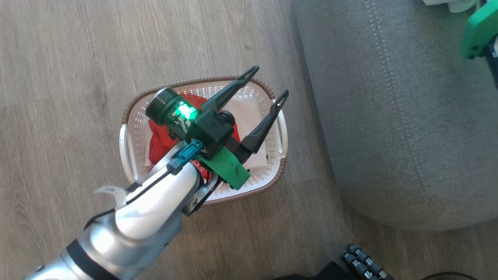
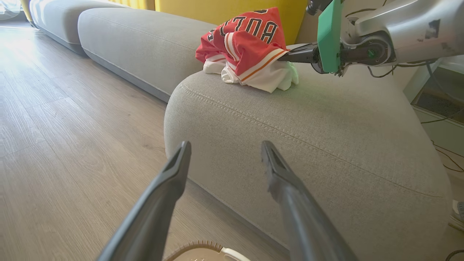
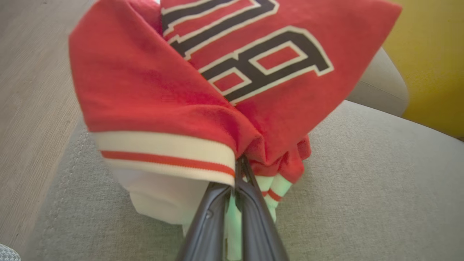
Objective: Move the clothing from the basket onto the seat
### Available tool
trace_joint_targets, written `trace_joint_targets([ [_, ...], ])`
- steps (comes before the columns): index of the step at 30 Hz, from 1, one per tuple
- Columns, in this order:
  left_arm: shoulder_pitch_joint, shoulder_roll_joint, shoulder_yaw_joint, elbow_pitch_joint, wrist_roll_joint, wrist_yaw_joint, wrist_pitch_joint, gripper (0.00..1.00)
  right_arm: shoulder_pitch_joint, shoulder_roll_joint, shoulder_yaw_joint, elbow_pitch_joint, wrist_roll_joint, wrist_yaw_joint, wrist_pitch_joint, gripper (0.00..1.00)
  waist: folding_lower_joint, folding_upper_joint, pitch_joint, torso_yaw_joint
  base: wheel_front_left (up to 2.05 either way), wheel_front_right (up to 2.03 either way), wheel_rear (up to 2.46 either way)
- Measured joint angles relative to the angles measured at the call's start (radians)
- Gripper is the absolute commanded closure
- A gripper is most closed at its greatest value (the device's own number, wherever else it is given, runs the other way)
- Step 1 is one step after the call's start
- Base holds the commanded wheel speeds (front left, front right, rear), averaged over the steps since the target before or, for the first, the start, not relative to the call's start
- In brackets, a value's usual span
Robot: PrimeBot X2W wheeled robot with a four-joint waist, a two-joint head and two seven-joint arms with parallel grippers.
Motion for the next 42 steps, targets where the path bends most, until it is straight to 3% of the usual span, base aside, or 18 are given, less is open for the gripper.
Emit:
trace_joint_targets([
  [2, 0.0, 0.002, 0.0, 0.0, 0.0, 0.001, 0.0, 0.0, 0.0, -0.009, -0.019, 0.001, -0.018, 0.0, -0.001, 0.99, 0.0, 0.0, 0.0, 0.002, 0.0, 0.0, 0.0],
  [6, 0.0, 0.003, -0.001, 0.0, 0.0, 0.002, 0.0, 0.0, 0.001, -0.03, -0.07, 0.003, -0.058, 0.0, -0.005, 0.6, 0.0, 0.0, -0.004, 0.003, 0.0, 0.0, 0.0],
  [8, 0.001, 0.003, -0.002, 0.0, -0.001, 0.002, 0.0, 0.0, 0.004, -0.03, -0.09, 0.0, -0.073, 0.0, -0.005, 0.0, 0.0, 0.0, -0.009, 0.002, 0.0, 0.0, 0.0],
  [19, 0.03, 0.008, 0.0, 0.029, -0.042, 0.012, -0.027, 0.0, 0.153, 0.006, -0.135, -0.148, -0.104, 0.0, -0.005, 0.0, 0.0, 0.0, -0.084, -0.015, 0.0, 0.0, 0.0],
  [26, 0.107, 0.008, 0.014, 0.053, -0.09, 0.037, -0.058, 0.0, 0.292, 0.013, -0.128, -0.297, -0.037, 0.0, -0.005, 0.0, 0.0, 0.0, -0.17, -0.029, 0.0, 0.0, 0.0],
  [35, 0.205, 0.011, 0.086, 0.074, -0.152, 0.087, -0.106, 0.0, 0.401, -0.012, -0.113, -0.47, 0.017, 0.0, -0.005, 0.0, 0.0, 0.0001, -0.282, -0.016, 0.0, 0.0, 0.0],
  [42, 0.31, 0.025, 0.169, 0.081, -0.194, 0.126, -0.121, 0.0, 0.486, 0.018, -0.088, -0.569, 0.044, 0.0, -0.005, 0.0, -0.0001, 0.0001, -0.378, 0.031, 0.0, 0.0, 0.0],
])
